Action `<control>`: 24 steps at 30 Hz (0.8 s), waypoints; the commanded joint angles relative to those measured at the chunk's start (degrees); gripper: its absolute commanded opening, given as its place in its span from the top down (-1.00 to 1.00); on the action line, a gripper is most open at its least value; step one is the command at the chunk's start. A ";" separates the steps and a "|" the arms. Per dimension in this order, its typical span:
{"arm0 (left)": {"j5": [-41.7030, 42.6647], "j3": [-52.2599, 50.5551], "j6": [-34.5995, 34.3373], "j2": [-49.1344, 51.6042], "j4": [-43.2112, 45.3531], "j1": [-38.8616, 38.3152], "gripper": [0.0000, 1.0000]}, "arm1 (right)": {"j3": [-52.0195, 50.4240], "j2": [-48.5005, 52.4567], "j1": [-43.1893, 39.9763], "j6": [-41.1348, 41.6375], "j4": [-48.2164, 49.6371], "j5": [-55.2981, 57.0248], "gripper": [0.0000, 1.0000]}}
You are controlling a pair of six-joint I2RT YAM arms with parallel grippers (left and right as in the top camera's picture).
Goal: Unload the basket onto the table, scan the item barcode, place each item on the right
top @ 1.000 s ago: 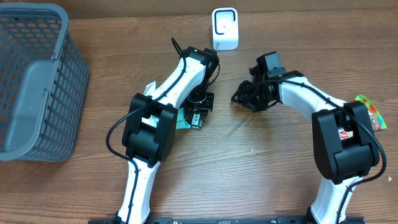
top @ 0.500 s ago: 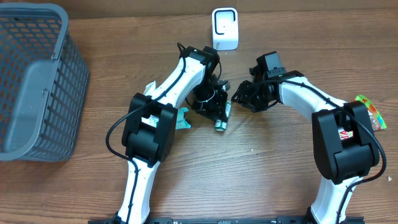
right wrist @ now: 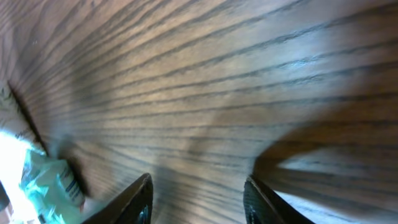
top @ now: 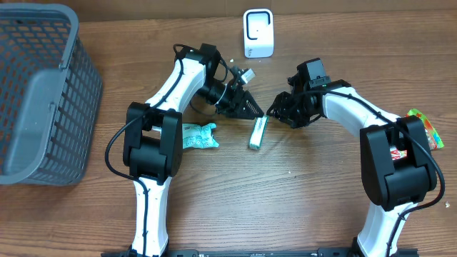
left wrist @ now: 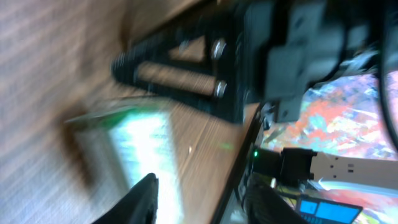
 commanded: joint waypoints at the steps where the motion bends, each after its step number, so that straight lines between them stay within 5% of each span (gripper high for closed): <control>1: 2.91 -2.03 -0.15 0.46 2.93 -0.52 0.10 | 1.01 0.24 -1.07 -1.79 -0.81 -1.99 0.01; 5: -8.94 -2.43 -9.99 0.46 5.95 -0.72 0.07 | 1.81 0.24 -2.25 -2.16 -3.43 -1.99 0.02; 9: -20.44 -2.43 -21.44 0.46 6.49 -0.39 0.43 | 1.99 0.24 -1.88 -1.66 -5.51 -1.99 0.04; 13: -28.20 -2.43 -29.97 0.46 6.36 0.52 0.51 | 1.99 0.24 0.39 -1.33 -6.10 -1.99 0.05; 17: -28.76 -1.57 -31.32 0.44 6.38 2.51 0.68 | 2.01 0.24 3.19 -3.21 -3.91 -1.33 0.05; 24: -31.80 8.83 -29.81 0.39 -0.66 5.88 0.53 | 5.55 -1.55 5.92 -8.44 -5.73 4.94 0.03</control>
